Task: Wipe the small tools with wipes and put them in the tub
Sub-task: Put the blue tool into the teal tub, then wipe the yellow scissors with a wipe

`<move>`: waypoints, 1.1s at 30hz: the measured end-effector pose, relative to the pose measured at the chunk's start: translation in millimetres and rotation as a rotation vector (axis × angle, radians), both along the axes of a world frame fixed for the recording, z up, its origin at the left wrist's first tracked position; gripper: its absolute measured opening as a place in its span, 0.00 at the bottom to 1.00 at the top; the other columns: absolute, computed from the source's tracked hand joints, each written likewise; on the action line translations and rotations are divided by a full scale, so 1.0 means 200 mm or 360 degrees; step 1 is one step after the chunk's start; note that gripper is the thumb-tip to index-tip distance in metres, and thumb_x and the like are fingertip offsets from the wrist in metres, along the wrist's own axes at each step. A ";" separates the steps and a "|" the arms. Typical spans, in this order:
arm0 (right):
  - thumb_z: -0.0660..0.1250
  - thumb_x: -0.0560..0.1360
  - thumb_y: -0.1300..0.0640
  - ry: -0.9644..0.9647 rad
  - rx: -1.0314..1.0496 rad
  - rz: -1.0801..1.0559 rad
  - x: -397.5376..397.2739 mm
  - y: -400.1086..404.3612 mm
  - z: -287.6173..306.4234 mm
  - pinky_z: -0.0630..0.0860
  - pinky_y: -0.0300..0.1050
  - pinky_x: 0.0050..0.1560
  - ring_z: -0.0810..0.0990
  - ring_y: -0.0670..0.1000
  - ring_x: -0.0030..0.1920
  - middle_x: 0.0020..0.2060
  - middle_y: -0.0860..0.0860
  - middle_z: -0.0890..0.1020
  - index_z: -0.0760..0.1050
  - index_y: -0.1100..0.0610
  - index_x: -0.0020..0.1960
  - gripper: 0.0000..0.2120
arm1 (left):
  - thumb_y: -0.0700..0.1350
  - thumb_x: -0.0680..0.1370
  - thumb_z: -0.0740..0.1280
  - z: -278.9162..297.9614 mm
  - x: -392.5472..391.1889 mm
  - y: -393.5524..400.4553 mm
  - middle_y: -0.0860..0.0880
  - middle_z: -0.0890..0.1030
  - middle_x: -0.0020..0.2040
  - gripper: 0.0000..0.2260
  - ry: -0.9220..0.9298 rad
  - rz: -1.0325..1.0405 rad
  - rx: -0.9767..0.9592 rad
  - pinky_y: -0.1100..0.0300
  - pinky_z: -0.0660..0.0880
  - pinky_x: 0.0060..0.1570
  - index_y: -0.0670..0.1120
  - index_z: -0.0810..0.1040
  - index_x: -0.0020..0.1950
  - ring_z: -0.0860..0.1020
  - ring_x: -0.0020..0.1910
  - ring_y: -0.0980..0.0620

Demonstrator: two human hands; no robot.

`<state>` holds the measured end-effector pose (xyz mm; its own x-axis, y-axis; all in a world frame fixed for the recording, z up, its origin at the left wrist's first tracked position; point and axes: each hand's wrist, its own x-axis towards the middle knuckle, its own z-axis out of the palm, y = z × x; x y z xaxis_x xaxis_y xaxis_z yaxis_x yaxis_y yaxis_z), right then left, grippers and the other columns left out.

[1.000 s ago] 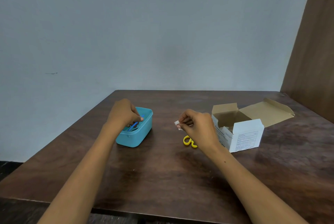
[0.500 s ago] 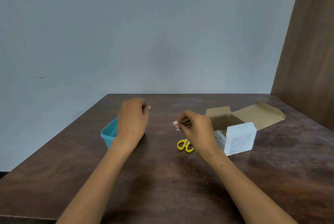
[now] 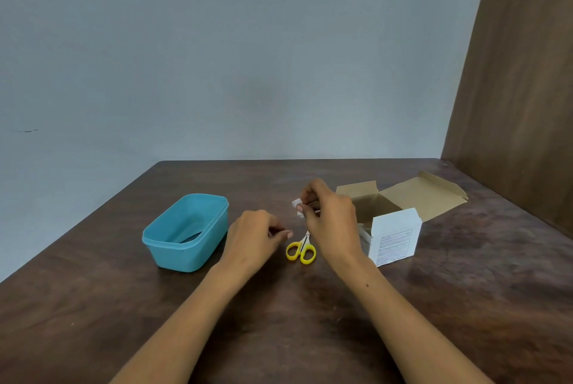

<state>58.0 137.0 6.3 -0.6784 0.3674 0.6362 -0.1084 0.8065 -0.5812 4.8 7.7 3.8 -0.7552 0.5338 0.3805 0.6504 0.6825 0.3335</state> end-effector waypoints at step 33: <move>0.72 0.68 0.60 -0.0083 -0.0221 0.0045 0.03 -0.02 0.03 0.80 0.47 0.42 0.82 0.45 0.36 0.35 0.47 0.84 0.80 0.56 0.35 0.04 | 0.56 0.70 0.72 0.00 0.06 0.00 0.52 0.82 0.43 0.12 -0.0508 0.0076 -0.0131 0.58 0.77 0.42 0.49 0.81 0.45 0.78 0.42 0.56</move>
